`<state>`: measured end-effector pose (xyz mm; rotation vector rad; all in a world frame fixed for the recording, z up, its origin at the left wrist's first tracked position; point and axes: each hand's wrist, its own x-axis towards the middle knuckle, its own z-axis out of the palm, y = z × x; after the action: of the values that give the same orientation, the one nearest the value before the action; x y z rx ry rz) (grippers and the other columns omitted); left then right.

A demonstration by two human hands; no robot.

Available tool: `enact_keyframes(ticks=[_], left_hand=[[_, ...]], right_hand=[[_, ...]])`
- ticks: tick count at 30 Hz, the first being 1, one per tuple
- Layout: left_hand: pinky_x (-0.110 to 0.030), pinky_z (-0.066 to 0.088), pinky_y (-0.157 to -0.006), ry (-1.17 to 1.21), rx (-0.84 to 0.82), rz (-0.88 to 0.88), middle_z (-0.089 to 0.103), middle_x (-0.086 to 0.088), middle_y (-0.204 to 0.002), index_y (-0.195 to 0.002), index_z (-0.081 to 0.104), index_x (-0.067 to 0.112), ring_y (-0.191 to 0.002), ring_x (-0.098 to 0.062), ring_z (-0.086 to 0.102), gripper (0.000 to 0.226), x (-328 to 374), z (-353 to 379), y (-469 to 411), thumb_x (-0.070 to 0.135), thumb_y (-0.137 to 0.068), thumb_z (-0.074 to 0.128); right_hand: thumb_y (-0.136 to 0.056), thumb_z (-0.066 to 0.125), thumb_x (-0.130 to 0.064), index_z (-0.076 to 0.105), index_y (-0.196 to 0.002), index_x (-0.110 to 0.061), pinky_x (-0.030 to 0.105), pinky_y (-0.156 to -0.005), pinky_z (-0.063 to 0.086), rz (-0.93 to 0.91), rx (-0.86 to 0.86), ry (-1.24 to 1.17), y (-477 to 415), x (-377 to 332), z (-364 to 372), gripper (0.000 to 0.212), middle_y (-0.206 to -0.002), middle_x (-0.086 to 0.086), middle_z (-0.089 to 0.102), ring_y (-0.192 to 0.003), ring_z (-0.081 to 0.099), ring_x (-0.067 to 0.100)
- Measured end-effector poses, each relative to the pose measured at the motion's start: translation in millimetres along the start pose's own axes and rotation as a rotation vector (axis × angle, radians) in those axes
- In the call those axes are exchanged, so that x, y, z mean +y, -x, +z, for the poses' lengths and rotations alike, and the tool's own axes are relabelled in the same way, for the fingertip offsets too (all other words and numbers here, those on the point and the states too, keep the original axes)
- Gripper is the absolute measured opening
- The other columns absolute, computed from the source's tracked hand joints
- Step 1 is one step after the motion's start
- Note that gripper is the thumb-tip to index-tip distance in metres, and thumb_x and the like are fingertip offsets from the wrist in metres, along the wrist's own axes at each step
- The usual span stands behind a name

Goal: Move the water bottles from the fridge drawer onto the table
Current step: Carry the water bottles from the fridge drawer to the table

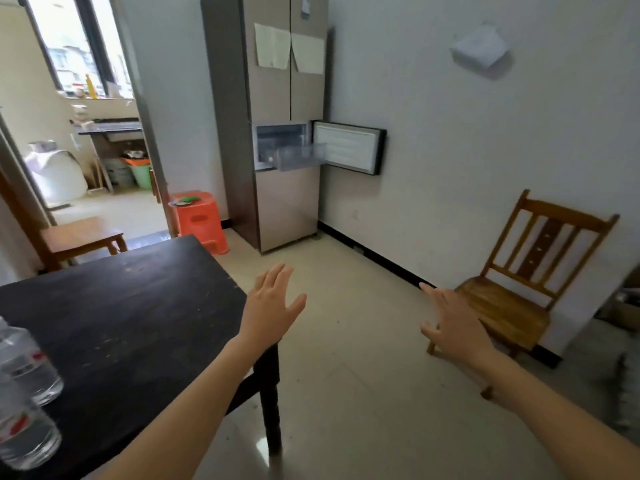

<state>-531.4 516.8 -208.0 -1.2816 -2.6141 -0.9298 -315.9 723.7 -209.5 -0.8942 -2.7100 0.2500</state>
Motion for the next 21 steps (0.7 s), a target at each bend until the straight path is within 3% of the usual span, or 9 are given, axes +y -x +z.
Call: enact_keyframes(ticks=[3,10,16,21], left_hand=[[-0.035,0.022,-0.112,0.081,-0.016,-0.043,0.029,-0.004,-0.15,-0.141,0.032,0.014,-0.139,-0.021,0.022,0.056,50,34,15,0.035,-0.092,0.05],[-0.034,0.021,-0.113,0.126,-0.082,-0.001,0.028,-0.003,-0.151,-0.142,0.031,0.015,-0.14,-0.02,0.02,0.057,144,95,38,0.036,-0.092,0.049],[-0.033,0.021,-0.112,0.107,-0.083,0.043,0.03,-0.003,-0.15,-0.141,0.032,0.014,-0.139,-0.02,0.021,0.057,184,114,20,0.035,-0.092,0.05],[-0.034,0.023,-0.111,0.099,-0.043,0.063,0.032,-0.004,-0.149,-0.14,0.035,0.014,-0.138,-0.021,0.024,0.056,196,122,-24,0.033,-0.091,0.053]], right_hand=[[-0.088,0.055,-0.027,0.024,-0.144,-0.017,0.03,-0.099,0.037,0.029,-0.014,0.009,29,55,-12,0.065,-0.134,0.006,0.041,-0.122,0.04,0.021],[-0.089,0.055,-0.03,0.024,-0.145,-0.019,0.037,-0.103,0.038,0.078,-0.018,0.045,77,148,-41,0.065,-0.136,0.005,0.04,-0.126,0.038,0.023],[-0.09,0.054,-0.032,0.026,-0.144,-0.018,0.033,-0.109,0.028,0.018,-0.01,0.154,81,184,-57,0.063,-0.141,0.006,0.038,-0.132,0.034,0.023],[-0.092,0.048,-0.031,0.021,-0.146,-0.02,0.033,-0.108,0.029,-0.029,0.009,0.225,45,205,-75,0.061,-0.146,0.005,0.03,-0.134,0.029,0.022]])
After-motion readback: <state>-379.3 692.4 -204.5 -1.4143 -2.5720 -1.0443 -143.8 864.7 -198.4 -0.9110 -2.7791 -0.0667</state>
